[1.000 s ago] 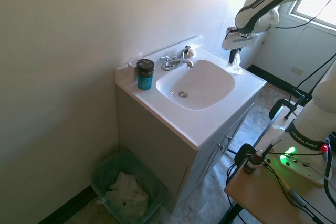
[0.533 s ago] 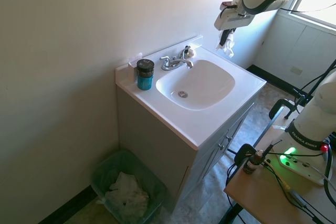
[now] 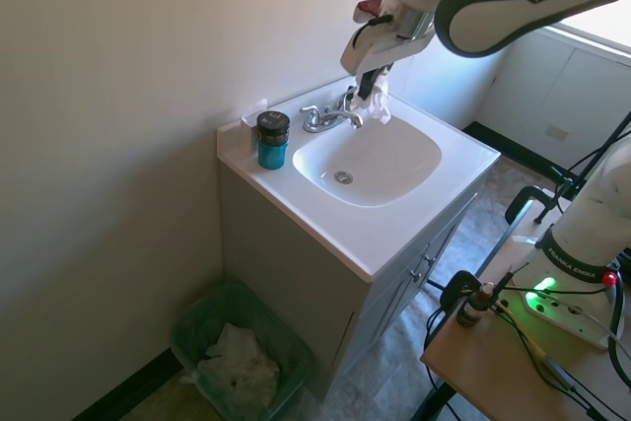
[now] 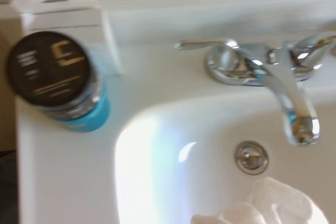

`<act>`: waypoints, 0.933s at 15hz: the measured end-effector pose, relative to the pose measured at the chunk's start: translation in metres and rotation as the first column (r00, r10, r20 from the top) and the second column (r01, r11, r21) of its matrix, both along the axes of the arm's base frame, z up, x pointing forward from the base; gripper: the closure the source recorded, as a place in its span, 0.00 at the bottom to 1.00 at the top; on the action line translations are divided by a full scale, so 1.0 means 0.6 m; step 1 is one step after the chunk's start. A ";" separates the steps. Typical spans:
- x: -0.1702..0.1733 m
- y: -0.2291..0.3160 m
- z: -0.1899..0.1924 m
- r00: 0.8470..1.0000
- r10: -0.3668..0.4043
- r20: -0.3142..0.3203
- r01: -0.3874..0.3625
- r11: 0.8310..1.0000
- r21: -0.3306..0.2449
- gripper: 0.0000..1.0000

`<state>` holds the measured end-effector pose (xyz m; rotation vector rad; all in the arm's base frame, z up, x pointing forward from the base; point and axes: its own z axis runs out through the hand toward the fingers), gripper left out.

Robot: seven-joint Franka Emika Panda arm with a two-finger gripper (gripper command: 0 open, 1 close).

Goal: Throw the tissue in the trash bin

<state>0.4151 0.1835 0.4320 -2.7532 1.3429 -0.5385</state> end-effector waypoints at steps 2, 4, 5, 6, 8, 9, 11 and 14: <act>-0.014 0.111 -0.017 0.999 0.021 0.035 -0.019 0.999 -0.031 1.00; -0.013 0.195 -0.043 0.998 0.041 0.053 -0.038 0.997 -0.070 1.00; -0.008 0.228 -0.057 0.997 0.053 0.048 -0.048 0.995 -0.087 1.00; -0.005 0.259 -0.073 0.997 0.070 0.036 -0.066 0.993 -0.101 1.00; 0.001 0.308 -0.122 0.994 0.105 -0.007 -0.105 0.987 -0.124 1.00; 0.002 0.331 -0.152 0.992 0.120 -0.036 -0.124 0.983 -0.133 1.00; 0.007 0.377 -0.228 0.985 0.146 -0.091 -0.158 0.976 -0.150 1.00; 0.035 0.445 -0.332 0.975 0.159 -0.156 -0.183 0.972 -0.150 1.00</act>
